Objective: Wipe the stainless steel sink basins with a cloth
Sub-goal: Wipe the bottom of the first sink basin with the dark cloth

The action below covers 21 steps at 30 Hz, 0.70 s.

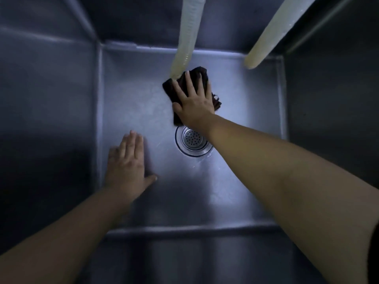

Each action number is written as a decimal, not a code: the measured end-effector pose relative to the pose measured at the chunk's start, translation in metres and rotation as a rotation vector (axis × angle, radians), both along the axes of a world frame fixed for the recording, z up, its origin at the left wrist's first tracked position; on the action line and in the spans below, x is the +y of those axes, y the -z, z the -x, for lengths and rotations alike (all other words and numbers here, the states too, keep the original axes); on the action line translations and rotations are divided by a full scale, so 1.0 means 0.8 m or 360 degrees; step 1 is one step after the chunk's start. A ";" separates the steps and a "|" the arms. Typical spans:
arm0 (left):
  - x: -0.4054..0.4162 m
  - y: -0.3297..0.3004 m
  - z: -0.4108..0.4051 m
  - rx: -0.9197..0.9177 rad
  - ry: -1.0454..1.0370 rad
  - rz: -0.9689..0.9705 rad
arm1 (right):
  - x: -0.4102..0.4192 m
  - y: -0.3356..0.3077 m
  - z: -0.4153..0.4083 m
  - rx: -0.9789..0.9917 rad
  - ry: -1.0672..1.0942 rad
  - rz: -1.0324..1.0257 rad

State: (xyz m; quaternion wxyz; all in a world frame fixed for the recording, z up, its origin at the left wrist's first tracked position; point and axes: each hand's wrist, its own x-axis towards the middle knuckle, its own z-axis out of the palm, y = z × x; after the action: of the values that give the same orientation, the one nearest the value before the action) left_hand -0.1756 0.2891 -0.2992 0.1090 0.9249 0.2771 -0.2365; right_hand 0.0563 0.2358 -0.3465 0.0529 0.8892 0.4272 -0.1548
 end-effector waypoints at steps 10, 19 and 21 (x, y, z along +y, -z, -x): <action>0.022 -0.049 0.047 0.0190 -0.0207 -0.0044 | -0.102 -0.011 0.157 0.0202 -0.1044 -0.0163; 0.005 -0.067 0.045 0.0105 -0.0353 0.0071 | -0.280 -0.030 0.049 0.0156 -0.0763 0.0035; 0.008 -0.065 0.042 0.0083 -0.0364 0.0064 | -0.271 -0.030 0.018 0.0111 -0.0467 0.0054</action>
State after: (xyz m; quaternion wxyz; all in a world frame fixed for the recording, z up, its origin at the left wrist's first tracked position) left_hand -0.2093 0.2953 -0.2472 0.1464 0.8784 0.3788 -0.2521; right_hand 0.0421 0.0187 -0.3226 0.0753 0.8103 0.5515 -0.1835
